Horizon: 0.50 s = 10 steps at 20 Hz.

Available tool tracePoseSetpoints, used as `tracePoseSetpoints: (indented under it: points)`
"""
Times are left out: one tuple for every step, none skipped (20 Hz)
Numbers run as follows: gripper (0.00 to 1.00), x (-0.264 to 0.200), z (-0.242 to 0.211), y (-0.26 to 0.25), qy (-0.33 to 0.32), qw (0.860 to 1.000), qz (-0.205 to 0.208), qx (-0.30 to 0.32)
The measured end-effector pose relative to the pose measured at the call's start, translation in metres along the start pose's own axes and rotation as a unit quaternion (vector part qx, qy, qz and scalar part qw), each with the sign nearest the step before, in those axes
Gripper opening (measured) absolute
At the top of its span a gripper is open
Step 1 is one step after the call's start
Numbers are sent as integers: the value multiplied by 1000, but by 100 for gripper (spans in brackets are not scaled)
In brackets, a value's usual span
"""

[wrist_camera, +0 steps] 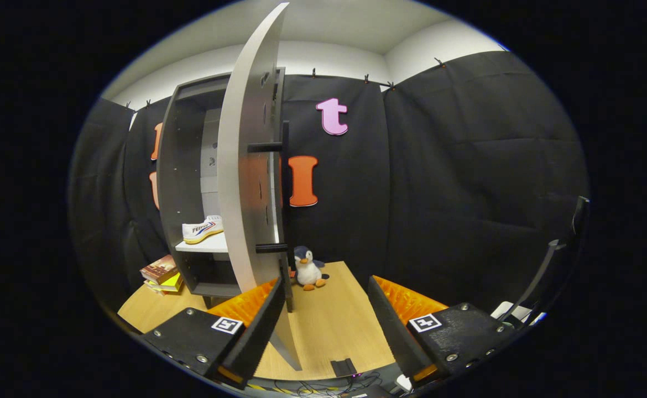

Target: Open the shoe cabinet door, grab the shoes and put them into the shoe cabinet, then close the shoe cabinet door.

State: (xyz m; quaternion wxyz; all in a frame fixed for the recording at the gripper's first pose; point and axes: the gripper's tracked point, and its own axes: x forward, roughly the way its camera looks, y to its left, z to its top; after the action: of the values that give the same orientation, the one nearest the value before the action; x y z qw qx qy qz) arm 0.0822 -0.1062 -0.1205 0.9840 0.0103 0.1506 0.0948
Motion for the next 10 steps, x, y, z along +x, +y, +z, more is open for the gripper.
tracePoseSetpoints:
  points:
    - [91,4,-2,7,-1,1000,8,0]
    - [90,5,-4,15,0,1000,13,-2]
    - [89,5,-4,20,-2,1000,17,-3]
    - [89,4,-4,25,-3,1000,20,-4]
    - [89,1,-3,29,-4,1000,23,-1]
    - [89,-2,-3,34,-3,1000,28,4]
    - [89,-4,-3,40,-3,999,33,12]
    - [89,-5,-5,48,-1,999,41,19]
    - [89,-7,-8,57,2,998,53,23]
    - [89,-10,-10,65,3,998,63,24]
